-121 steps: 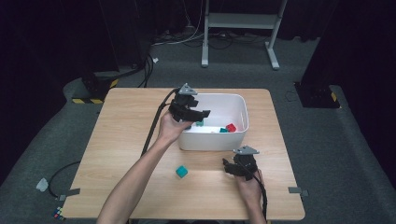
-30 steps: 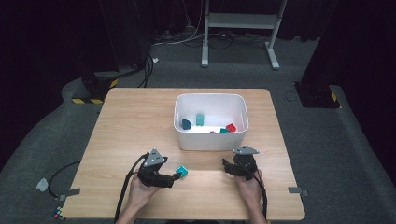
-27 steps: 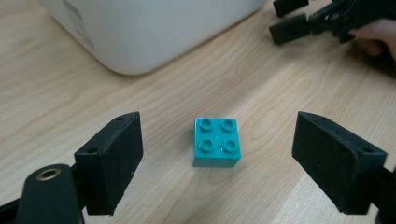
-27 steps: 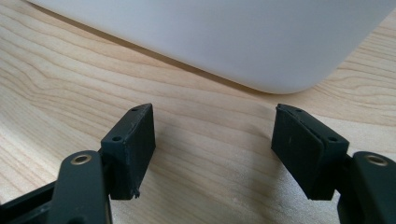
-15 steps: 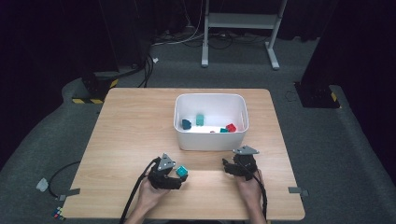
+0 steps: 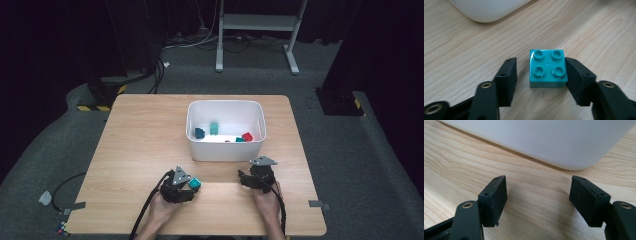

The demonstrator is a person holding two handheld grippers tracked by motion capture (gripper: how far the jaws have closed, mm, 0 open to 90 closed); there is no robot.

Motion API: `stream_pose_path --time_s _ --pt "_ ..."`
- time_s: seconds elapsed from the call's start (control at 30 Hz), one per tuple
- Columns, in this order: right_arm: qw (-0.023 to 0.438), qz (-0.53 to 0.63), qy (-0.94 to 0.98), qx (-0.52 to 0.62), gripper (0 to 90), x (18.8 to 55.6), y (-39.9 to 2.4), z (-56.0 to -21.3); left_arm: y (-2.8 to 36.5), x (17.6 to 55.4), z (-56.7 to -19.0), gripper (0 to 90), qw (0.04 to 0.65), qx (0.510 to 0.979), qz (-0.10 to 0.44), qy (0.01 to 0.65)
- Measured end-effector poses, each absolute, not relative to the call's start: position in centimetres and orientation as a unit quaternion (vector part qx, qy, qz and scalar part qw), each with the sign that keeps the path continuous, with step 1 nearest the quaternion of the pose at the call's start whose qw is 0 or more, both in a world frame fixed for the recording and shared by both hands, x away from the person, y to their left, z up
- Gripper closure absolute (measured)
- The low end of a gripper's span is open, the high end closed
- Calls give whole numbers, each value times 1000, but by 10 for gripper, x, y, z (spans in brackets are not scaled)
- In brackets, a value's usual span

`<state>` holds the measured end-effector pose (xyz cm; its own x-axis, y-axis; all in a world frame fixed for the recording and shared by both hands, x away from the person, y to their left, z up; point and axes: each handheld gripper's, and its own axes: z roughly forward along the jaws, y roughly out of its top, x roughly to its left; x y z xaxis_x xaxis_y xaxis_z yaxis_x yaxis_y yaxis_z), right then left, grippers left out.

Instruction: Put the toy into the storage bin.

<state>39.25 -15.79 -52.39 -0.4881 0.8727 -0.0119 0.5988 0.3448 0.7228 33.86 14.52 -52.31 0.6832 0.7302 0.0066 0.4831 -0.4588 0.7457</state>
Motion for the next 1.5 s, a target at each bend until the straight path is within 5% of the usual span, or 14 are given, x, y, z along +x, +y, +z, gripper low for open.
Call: stream_pose_path --time_s 0.13,1.5 --pt "204 336 794 463 302 392 -158 -524 145 337 -523 580 375 839 166 359" --pt "205 336 794 464 302 393 -158 -524 172 356 -473 588 427 813 115 379"
